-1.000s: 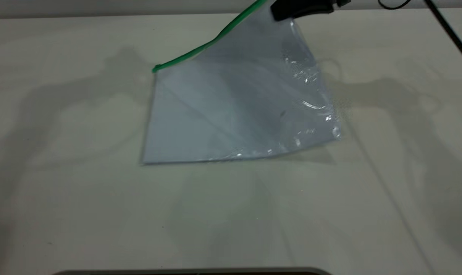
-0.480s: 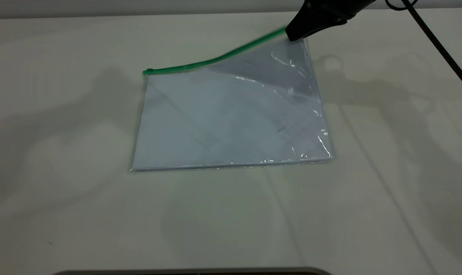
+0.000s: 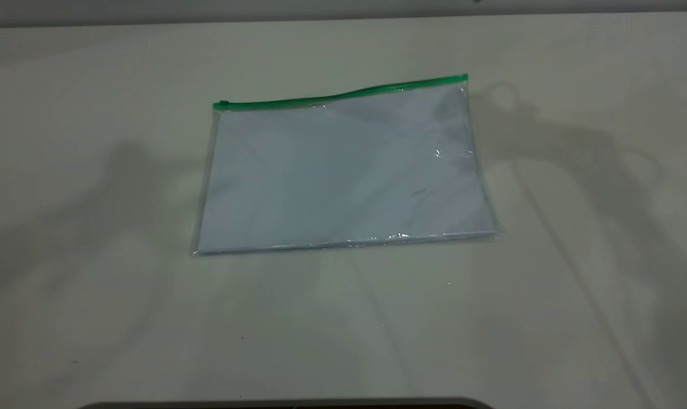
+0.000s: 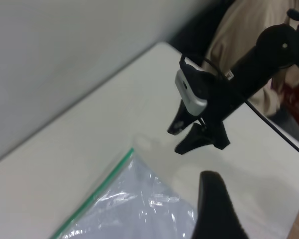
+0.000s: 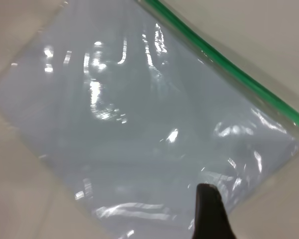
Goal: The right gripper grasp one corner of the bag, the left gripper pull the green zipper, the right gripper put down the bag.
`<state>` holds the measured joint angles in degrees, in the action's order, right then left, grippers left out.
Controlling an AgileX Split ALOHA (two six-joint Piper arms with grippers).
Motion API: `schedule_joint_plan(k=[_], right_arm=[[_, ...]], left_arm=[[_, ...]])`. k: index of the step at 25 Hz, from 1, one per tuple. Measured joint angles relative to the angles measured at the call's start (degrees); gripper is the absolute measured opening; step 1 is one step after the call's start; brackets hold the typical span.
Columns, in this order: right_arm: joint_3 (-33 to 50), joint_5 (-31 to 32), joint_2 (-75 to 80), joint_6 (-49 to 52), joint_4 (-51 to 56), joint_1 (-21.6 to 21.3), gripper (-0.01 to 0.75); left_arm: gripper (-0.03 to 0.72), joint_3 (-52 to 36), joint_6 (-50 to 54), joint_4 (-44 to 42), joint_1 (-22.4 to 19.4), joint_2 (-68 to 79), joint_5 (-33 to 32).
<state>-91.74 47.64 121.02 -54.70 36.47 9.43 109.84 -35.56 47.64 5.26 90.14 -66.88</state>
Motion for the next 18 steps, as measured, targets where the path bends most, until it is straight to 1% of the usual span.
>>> schedule_joint_plan(k=[4,7,9,12,16,18], right_arm=[[0.0,9.15,-7.8,7.59,0.2,0.24,0.516],[0.0,17.63,-13.28,12.25,2.05,0.3,0.512],[0.0,20.99,-16.62,14.34,3.1,0.3,0.502],[1.54,21.91,-20.94,18.86,2.77,0.66,0.487],[7.2,22.06,-28.02,25.53,-1.28,2.77,0.473],[11.73,22.13,-32.2,27.35,-3.41,4.28,0.469]], left_arm=[[0.511,0.0,2.04,-2.82,0.0,-6.64,0.0],[0.511,-0.46,4.64,-7.71,0.0,-12.25,-0.01],[0.511,-1.87,6.92,-10.84,0.0,-16.19,-0.01],[0.511,-7.54,10.19,-14.51,0.0,-23.26,-0.01],[0.511,-20.67,11.93,-18.88,0.0,-32.55,-0.01],[0.511,-28.49,13.32,-20.88,0.0,-38.13,-0.01]])
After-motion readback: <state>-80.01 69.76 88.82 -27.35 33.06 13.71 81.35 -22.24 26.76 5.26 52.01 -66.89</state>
